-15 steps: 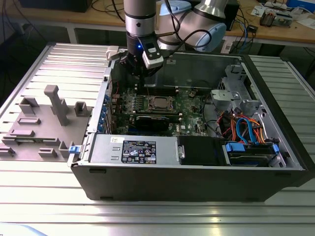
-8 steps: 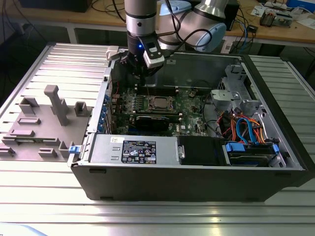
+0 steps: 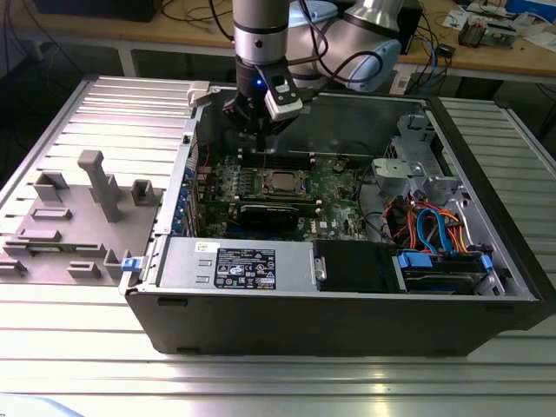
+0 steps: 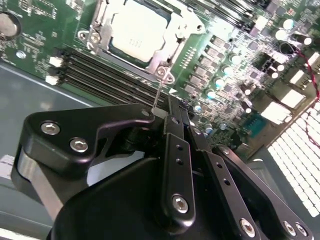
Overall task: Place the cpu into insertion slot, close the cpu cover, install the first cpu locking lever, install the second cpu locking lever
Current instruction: 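Install the first cpu locking lever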
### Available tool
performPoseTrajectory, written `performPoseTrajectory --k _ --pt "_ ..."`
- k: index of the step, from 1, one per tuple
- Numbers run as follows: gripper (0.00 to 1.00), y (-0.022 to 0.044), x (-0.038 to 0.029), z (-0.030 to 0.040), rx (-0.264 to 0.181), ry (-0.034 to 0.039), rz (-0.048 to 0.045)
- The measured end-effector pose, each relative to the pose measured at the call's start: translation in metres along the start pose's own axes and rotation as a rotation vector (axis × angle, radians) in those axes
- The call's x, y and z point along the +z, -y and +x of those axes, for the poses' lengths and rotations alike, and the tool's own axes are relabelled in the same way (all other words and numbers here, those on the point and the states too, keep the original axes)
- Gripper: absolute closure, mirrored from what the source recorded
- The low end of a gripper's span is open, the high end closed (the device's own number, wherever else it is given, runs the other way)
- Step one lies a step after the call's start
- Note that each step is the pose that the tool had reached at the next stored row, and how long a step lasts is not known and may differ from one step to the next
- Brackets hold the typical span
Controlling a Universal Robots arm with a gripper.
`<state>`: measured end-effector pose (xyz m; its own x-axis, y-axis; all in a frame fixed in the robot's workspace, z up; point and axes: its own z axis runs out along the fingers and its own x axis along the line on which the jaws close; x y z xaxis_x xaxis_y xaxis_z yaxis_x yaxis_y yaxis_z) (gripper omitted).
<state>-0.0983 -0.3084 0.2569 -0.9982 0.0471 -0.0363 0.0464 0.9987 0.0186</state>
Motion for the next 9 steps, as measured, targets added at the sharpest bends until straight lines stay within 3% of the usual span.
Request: performPoseTrajectory --k 7,8,9 --pt "0.89 -0.0002 0.0001 -0.0031 0.0 0.0001 -0.0007" --pt "0.89 0.0 0.0003 -0.0032 0.0 -0.0005 -0.0109" --pt "0.89 0.0006 0.0003 -0.0034 0.001 -0.0014 -0.029"
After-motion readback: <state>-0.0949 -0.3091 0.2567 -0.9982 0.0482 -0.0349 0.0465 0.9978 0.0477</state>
